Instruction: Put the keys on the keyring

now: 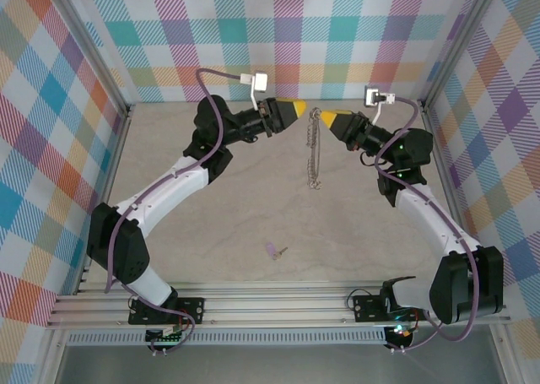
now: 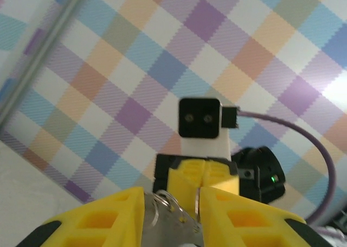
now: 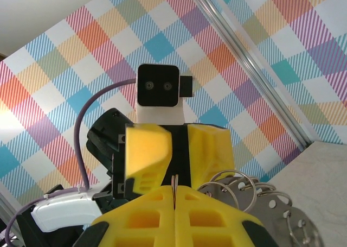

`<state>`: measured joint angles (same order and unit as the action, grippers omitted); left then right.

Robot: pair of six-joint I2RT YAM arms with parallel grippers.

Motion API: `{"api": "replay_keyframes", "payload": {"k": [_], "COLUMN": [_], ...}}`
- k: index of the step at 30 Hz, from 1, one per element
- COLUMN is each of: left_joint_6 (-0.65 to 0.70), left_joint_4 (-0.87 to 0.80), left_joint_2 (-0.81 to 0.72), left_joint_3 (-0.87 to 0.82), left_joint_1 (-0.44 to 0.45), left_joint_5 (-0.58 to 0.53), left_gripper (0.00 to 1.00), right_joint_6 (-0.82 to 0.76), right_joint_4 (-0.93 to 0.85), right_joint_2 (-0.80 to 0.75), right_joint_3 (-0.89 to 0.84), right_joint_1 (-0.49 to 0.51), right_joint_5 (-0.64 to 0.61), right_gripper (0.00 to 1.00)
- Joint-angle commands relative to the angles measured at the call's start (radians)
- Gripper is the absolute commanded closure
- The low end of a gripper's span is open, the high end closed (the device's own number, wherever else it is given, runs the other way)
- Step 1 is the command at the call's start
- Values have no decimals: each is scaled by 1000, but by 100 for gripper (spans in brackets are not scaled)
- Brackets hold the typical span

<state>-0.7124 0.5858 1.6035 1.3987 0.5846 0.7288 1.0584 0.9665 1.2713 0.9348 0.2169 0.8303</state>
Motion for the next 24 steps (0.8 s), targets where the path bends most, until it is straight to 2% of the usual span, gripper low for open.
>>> {"api": "replay_keyframes", "payload": {"k": [1, 8, 24], "left_joint_6": [48, 82, 80], "left_joint_4": [-36, -74, -77], "left_joint_2": [9, 12, 36], "left_joint_3": [53, 71, 89], "left_joint_1": [19, 29, 29], "left_joint_5": [122, 146, 120], "left_gripper": [68, 69, 69], "right_joint_6": [-24, -30, -30], "right_joint_4": [34, 27, 35], "right_joint_2": [3, -2, -12], "right_joint_3": [38, 35, 22], "right_joint_1": [7, 7, 7], "right_joint_5": [0, 9, 12], "right_gripper": [100, 100, 100]}}
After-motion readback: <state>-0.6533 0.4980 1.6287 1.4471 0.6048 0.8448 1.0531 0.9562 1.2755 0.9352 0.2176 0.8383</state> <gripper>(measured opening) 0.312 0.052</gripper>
